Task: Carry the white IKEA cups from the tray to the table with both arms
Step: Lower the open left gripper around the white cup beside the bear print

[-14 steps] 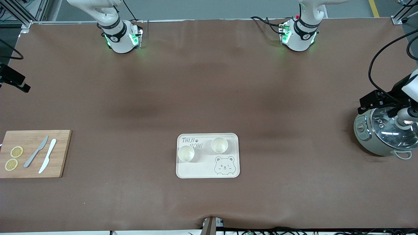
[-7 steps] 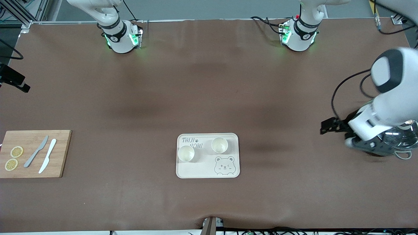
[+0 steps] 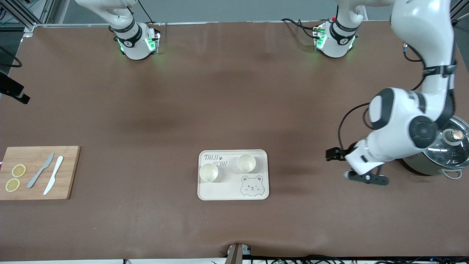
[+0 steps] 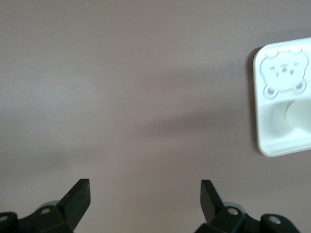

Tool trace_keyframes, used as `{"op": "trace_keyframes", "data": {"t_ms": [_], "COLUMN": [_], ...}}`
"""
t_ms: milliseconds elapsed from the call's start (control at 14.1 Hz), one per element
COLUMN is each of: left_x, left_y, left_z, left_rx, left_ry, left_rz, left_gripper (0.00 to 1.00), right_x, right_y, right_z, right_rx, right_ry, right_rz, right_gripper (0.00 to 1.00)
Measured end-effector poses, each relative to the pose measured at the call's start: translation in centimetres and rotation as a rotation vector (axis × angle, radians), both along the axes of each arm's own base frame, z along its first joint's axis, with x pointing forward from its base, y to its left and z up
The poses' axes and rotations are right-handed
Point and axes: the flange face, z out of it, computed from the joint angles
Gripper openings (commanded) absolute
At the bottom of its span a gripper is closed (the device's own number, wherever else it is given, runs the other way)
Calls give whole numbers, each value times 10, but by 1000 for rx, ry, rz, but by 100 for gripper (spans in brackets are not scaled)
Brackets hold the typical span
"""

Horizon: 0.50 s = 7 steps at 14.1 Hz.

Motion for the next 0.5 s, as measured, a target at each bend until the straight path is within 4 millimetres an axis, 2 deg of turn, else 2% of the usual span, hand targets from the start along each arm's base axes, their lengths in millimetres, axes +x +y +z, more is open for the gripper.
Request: {"op": "trace_keyframes", "data": {"t_ms": [142,283,425,496], "left_x": [-7,-14,-18,-18], "left_y": [-63,-117,-154,-166], "left_z": [-27,-41,-49,-54], "left_rx": [6,17,12,8], "left_ry": [12,7,-4,-12], "left_rz": [102,155,198,220], "left_gripper": [100,100,100,100], "right_x": [-1,-1,-1,-1], "right_y": [-7,-5,-4,-4], "right_z": [0,0,0,0], "right_rx": [1,1,1,1], "right_ry": [0,0,0,0], "right_rz": [-12,-9,-7,-7], "right_gripper": [100,100,100,100]}}
